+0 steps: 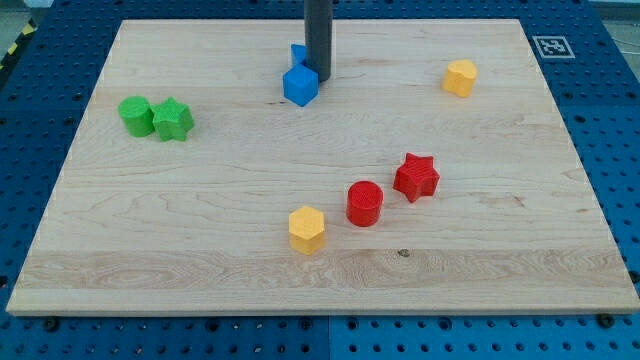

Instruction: Move your arm towards the green star

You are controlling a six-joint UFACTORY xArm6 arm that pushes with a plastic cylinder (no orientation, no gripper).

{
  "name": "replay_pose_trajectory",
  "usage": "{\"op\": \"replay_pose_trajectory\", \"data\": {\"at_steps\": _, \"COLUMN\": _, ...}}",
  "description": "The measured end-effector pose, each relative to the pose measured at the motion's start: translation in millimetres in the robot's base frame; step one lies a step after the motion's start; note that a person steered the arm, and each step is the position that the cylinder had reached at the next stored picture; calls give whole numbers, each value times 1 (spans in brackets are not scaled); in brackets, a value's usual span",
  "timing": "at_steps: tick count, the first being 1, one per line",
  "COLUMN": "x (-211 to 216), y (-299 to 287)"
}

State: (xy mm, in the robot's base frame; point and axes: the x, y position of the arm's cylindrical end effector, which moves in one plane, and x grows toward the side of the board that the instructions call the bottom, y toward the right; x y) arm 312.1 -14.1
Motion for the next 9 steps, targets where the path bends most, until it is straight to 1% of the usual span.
{"op": "replay_pose_trajectory", "data": {"at_steps": 2, "x": 1, "y": -10}}
{"op": "replay_pose_trajectory", "data": {"at_steps": 3, "x": 17, "y": 5}}
{"op": "replay_pose_trajectory", "data": {"at_steps": 4, "x": 49, "y": 30}}
{"op": "replay_pose_trajectory", "data": {"at_steps": 5, "x": 62, "y": 44}}
{"op": "replay_pose_trajectory", "data": {"at_steps": 6, "x": 73, "y": 40}}
{"op": "replay_pose_trajectory", "data": {"at_steps": 8, "x": 73, "y": -54}}
{"op": "replay_pose_trajectory", "data": {"at_steps": 9, "x": 73, "y": -86}}
